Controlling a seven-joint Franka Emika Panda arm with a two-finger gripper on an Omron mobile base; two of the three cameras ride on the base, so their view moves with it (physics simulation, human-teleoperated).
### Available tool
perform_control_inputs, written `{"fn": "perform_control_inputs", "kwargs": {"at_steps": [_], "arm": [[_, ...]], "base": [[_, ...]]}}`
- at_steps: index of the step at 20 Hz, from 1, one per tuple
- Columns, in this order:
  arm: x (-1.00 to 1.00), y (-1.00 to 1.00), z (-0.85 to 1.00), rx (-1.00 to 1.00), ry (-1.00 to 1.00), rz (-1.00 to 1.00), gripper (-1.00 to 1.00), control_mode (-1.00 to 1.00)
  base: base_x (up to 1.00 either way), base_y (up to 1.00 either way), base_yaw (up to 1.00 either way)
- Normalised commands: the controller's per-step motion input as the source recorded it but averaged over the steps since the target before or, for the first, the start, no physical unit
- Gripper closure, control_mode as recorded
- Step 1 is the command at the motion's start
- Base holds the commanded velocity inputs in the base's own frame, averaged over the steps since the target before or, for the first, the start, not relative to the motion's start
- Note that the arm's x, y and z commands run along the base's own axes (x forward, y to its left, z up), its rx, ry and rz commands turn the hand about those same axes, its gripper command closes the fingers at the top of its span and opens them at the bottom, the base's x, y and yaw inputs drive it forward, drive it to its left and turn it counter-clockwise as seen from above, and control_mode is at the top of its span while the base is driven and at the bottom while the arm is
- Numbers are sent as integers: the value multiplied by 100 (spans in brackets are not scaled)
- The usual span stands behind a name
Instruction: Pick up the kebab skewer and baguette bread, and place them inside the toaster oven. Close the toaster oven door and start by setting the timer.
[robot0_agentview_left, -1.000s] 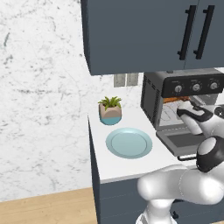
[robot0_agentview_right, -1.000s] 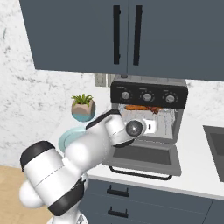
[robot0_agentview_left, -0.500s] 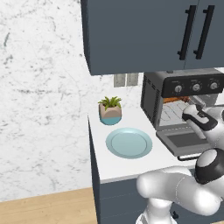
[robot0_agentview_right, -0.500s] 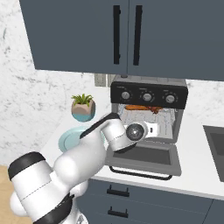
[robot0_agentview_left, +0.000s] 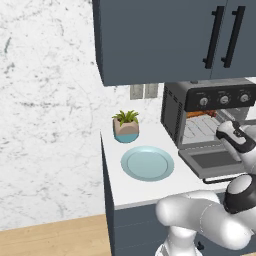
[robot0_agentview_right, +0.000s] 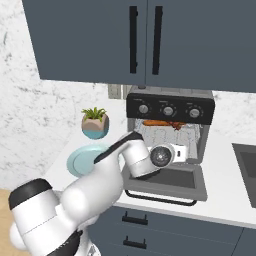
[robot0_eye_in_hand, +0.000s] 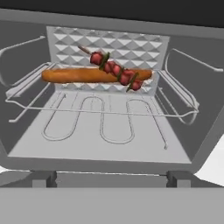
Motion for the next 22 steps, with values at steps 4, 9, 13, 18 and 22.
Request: {"fn": "perform_control_inputs", "kwargs": {"at_steps": [4,9,13,18,22], "arm": [[-53,-36,-15,3,0,0,-100,-100],[-55,-46,-3,3,0,3,-100,-100],[-30,-41,-8,4,0,6,-100,-100],[-25,-38,-22,6,0,10,-100,-100],[-20,-26,-37,7,-1,8,-100,-100]], "base": [[0,0,0],[0,0,0],[0,0,0],[0,0,0],[0,0,0]]}}
